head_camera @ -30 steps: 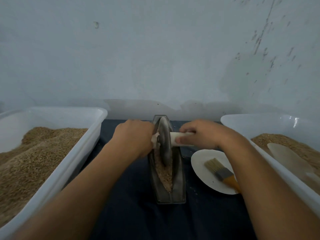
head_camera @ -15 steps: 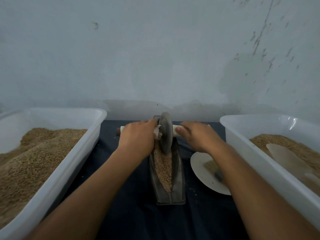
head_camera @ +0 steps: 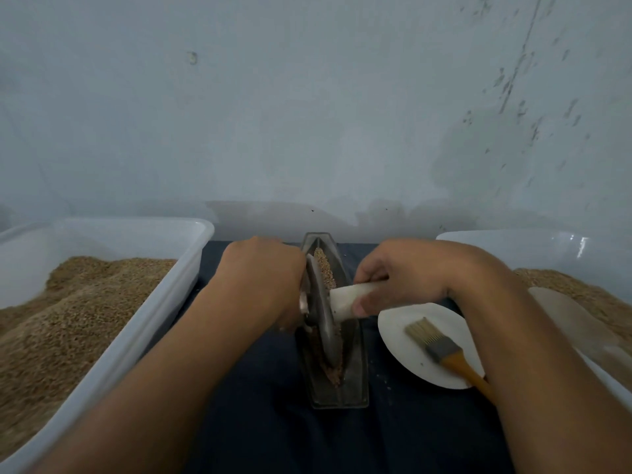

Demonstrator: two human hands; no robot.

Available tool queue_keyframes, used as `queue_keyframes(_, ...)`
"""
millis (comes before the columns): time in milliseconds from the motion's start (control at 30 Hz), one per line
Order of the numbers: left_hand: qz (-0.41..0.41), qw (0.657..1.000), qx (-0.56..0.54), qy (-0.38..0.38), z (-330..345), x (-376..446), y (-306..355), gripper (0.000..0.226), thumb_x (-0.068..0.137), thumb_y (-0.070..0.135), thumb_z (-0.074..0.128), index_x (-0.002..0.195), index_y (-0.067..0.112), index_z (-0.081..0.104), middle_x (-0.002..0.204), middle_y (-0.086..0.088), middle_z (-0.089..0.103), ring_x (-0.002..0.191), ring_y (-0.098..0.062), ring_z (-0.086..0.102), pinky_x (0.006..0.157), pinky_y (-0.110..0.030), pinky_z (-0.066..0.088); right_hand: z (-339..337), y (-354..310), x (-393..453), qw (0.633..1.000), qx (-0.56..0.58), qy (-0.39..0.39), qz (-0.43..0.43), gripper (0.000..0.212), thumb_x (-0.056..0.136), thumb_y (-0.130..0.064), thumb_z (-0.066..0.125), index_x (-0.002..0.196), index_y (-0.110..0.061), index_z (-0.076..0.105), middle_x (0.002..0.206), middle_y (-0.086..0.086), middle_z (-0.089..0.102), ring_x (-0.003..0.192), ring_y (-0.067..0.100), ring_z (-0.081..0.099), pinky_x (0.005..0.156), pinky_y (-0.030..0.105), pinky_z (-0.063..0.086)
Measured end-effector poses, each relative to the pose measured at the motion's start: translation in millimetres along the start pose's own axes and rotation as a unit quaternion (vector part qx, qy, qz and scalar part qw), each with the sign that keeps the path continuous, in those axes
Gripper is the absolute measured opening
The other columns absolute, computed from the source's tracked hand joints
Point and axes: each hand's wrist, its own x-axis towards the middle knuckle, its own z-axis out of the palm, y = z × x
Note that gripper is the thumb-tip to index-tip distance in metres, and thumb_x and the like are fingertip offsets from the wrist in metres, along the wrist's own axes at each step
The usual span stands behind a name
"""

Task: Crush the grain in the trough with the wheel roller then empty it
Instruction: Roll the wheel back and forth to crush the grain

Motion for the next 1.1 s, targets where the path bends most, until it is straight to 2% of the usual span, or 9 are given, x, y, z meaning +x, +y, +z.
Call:
queue_keyframes(200,-0.003,0.999,-0.041,-0.003,7,6,-5,0.036,0.070,0.057,0.075,0.090,0.032,0.059,0.080,0.011,0.053,0.079,-0.017,0.054,0.067,-0.032,0.041,6,12,8,1.000,0.008,0.020,0.003,0.026,0.080,-0.063,0.066,0.099,-0.046,0.069,0.089,-0.025,0.069,0.082,-0.001,0.064,0.073,0.029,0.050)
queue_keyframes(367,-0.025,0.993,-0.109,0.031,29,27,-1,0.020,0.089,0.043,0.060,0.105,0.031,0.061,0.101,0.004,0.062,0.084,-0.021,0.053,0.069,-0.035,0.041,22,38,33,0.993,0.039,0.103,0.040,0.038,0.085,-0.066,0.056,0.115,-0.043,0.063,0.106,-0.020,0.064,0.091,0.003,0.060,0.079,0.035,0.052)
queue_keyframes(467,-0.038,0.983,-0.160,0.079,48,40,4,0.020,0.094,0.026,0.051,0.112,0.033,0.058,0.108,0.002,0.065,0.091,-0.022,0.057,0.079,-0.039,0.045,37,47,53,0.981,0.032,0.182,0.055,0.032,0.096,-0.058,0.046,0.105,-0.033,0.064,0.096,-0.009,0.065,0.084,0.010,0.059,0.076,0.036,0.051)
queue_keyframes(567,-0.010,0.974,-0.139,0.178,68,48,5,0.033,0.098,0.025,0.048,0.129,0.030,0.056,0.126,0.002,0.063,0.112,-0.019,0.057,0.098,-0.034,0.038,54,50,69,0.962,0.007,0.265,0.065,0.035,0.102,-0.052,0.035,0.095,-0.029,0.060,0.087,-0.004,0.062,0.081,0.020,0.059,0.071,0.038,0.047)
queue_keyframes(633,-0.005,0.970,-0.139,0.199,73,50,5,0.037,0.099,0.026,0.047,0.136,0.029,0.052,0.131,0.002,0.061,0.119,-0.019,0.054,0.104,-0.034,0.034,58,52,72,0.957,0.001,0.283,0.068,0.036,0.103,-0.051,0.032,0.097,-0.029,0.060,0.089,-0.002,0.062,0.082,0.021,0.058,0.072,0.038,0.043)
queue_keyframes(733,-0.007,0.972,-0.137,0.192,71,49,4,0.034,0.096,0.026,0.051,0.130,0.029,0.054,0.117,0.002,0.066,0.105,-0.020,0.059,0.093,-0.033,0.037,54,50,69,0.964,0.008,0.259,0.065,0.037,0.103,-0.052,0.034,0.104,-0.029,0.063,0.095,-0.002,0.065,0.086,0.021,0.059,0.076,0.040,0.050)
queue_keyframes(867,-0.033,0.982,-0.146,0.114,56,41,2,0.028,0.095,0.031,0.052,0.123,0.032,0.053,0.109,0.001,0.065,0.096,-0.024,0.060,0.073,-0.035,0.043,37,41,51,0.980,0.015,0.187,0.059,0.036,0.099,-0.054,0.044,0.104,-0.027,0.068,0.093,-0.002,0.068,0.081,0.017,0.061,0.076,0.039,0.053)
queue_keyframes(1033,-0.007,0.994,-0.103,0.047,25,22,-1,0.017,0.085,0.043,0.059,0.098,0.031,0.057,0.097,0.005,0.064,0.089,-0.024,0.060,0.069,-0.035,0.046,9,23,17,0.993,0.001,0.097,0.062,0.032,0.080,-0.066,0.066,0.088,-0.035,0.074,0.085,-0.015,0.069,0.077,0.007,0.064,0.064,0.029,0.050)
queue_keyframes(1100,0.003,0.997,-0.079,0.025,11,11,0,0.024,0.078,0.047,0.066,0.095,0.031,0.058,0.093,0.008,0.063,0.088,-0.021,0.060,0.068,-0.033,0.045,4,13,7,0.996,0.000,0.068,0.058,0.028,0.075,-0.064,0.073,0.085,-0.038,0.073,0.084,-0.019,0.069,0.077,0.002,0.063,0.061,0.025,0.048)
